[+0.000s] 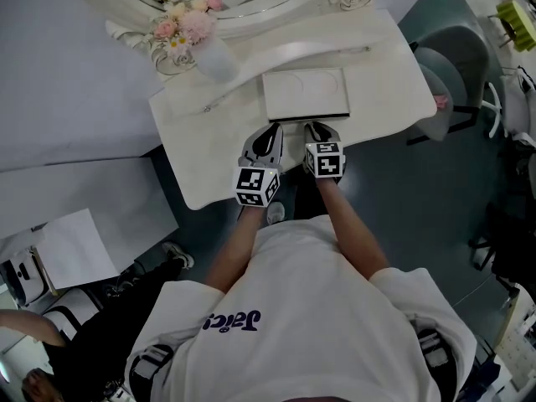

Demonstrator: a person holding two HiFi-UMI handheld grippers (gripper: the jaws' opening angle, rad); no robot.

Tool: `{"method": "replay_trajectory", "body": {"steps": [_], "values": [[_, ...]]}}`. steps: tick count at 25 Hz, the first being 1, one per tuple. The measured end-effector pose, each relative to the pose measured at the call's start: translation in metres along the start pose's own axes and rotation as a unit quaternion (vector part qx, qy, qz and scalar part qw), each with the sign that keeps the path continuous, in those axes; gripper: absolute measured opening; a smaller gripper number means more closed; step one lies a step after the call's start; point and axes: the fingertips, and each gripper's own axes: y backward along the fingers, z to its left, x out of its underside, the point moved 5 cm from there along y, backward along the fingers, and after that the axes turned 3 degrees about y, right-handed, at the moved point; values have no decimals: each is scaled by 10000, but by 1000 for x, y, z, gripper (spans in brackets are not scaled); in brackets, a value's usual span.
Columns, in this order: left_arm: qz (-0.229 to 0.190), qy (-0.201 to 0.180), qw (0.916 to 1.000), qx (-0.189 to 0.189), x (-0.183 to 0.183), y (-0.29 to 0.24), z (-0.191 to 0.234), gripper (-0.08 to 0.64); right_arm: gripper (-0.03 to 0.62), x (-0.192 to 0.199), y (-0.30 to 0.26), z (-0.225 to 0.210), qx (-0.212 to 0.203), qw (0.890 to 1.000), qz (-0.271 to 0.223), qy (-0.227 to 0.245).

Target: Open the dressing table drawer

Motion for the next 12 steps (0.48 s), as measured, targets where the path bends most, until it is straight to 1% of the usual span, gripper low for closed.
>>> {"method": "replay_trajectory", "body": {"steps": [12], "values": [[14, -50, 9999, 157, 6, 22, -11, 15, 67, 24, 22, 13, 126, 9999, 2, -21]]}}
